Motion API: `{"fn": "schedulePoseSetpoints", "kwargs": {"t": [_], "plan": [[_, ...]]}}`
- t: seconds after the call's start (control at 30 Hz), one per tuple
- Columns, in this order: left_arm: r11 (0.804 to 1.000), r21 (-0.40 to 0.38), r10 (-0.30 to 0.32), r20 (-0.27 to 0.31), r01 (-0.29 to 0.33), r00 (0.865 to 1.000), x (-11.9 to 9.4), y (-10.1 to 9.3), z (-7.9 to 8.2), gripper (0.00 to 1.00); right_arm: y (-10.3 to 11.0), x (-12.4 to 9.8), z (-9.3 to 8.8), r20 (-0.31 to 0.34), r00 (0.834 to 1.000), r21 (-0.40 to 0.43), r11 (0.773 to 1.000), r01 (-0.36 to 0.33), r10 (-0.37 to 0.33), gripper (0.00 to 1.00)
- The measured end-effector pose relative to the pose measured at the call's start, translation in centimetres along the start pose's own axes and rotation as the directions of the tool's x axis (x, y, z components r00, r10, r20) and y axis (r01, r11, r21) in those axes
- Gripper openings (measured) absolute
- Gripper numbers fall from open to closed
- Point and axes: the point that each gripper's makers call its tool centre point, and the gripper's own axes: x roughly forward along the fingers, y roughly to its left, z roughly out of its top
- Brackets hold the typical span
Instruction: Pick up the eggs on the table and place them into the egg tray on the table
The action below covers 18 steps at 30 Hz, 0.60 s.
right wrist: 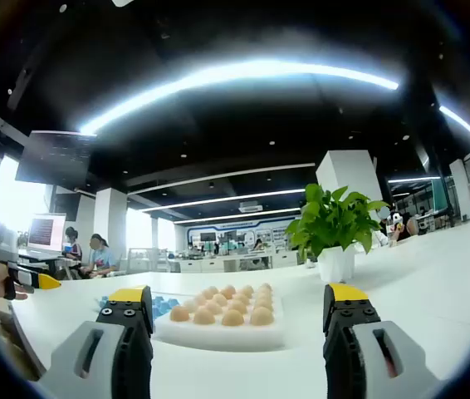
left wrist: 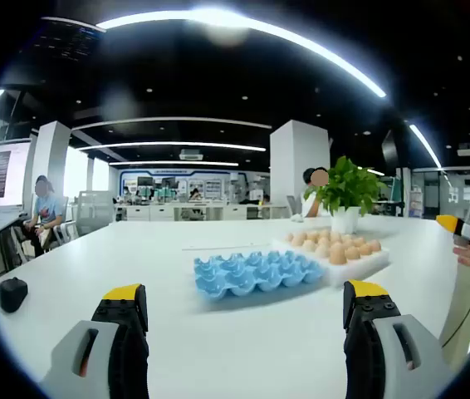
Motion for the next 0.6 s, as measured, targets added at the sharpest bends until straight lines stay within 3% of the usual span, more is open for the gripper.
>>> {"fn": "schedulePoseSetpoints", "kwargs": {"t": [0.6], "plan": [[1.0,-0.007,-0.002,-0.001,0.002,1.0,-0.14,-0.17,-0.09,1.0,-0.06,-0.32,0.07,0.006,1.0,0.005,1.0,0.003,-0.003,0.86]]}}
